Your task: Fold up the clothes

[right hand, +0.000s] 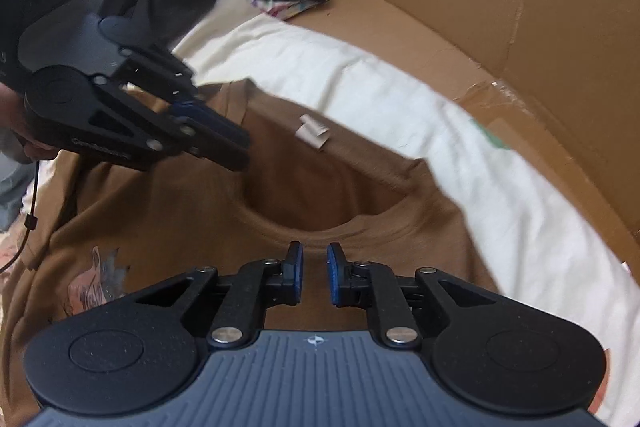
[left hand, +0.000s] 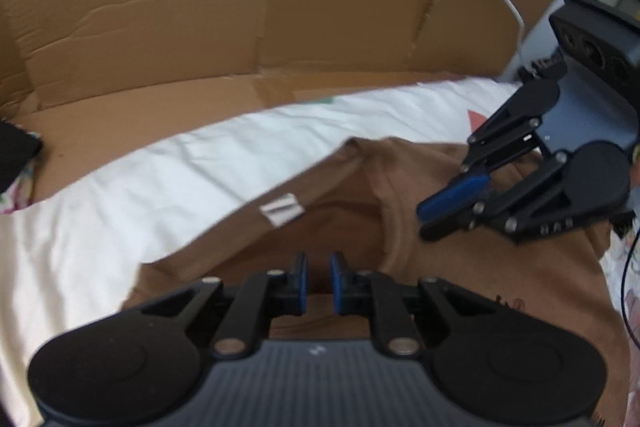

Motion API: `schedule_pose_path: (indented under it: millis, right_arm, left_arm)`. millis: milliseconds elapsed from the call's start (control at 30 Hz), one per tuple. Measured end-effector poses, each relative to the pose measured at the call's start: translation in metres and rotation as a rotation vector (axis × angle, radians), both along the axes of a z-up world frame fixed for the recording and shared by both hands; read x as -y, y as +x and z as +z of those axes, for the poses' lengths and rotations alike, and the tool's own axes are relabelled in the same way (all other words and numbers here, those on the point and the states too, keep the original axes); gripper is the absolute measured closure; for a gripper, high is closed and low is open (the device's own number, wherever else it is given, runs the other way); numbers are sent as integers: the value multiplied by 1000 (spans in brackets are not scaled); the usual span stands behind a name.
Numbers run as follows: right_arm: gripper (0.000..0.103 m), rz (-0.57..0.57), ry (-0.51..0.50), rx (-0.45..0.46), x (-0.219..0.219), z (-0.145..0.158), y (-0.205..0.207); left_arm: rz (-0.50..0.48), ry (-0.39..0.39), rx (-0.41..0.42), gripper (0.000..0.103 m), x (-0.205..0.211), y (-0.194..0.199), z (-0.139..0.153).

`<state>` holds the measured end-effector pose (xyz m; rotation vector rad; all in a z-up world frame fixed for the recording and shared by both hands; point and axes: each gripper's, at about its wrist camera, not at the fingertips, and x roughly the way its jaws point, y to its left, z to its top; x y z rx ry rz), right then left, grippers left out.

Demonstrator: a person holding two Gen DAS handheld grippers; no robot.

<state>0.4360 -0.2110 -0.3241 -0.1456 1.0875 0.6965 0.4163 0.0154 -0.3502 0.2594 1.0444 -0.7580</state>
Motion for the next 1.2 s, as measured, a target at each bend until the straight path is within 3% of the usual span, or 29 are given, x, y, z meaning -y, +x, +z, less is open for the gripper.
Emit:
schedule_pose_path:
  millis: [100,233,300,433,533,633,800,1000,1200]
  right_arm:
    - [88,-7,-21,-23,-5,-12,-7]
    - [83,-42,-30,-47,-4,-24,-14]
    - [83,-73,-14,-56,-1,-26,-15]
    - [83,-89,-14,-50,-1,-29,-16]
    - [83,-97,-15,-53,-1,-29,-14]
    - [83,-110,-17,-62,-2,-25,-10]
    - [82,-133,-6,-35,-3,-18,-6]
    - [82,-126,6,-33,-10,-19,-4]
    - [82,-116,8,-33,-18,-25,-1]
  left_arm:
    - [-31,5,-14,85,12,-5,-7]
    - [-87,26,-23,66,25,-14,-14]
    - [-117,51,-17,63,30,-18,-19]
    - [-150,95,3,63,36,-21,-26]
    - [-168,83,17,87,35,-21,-22]
    - [-174,67,56,92,31,-23,-12]
    - [-90,54,128,93,15,-18,4]
    - [-77,30,65,91,7,-15,4]
    - [-105,27,31,74,16,-24,-8]
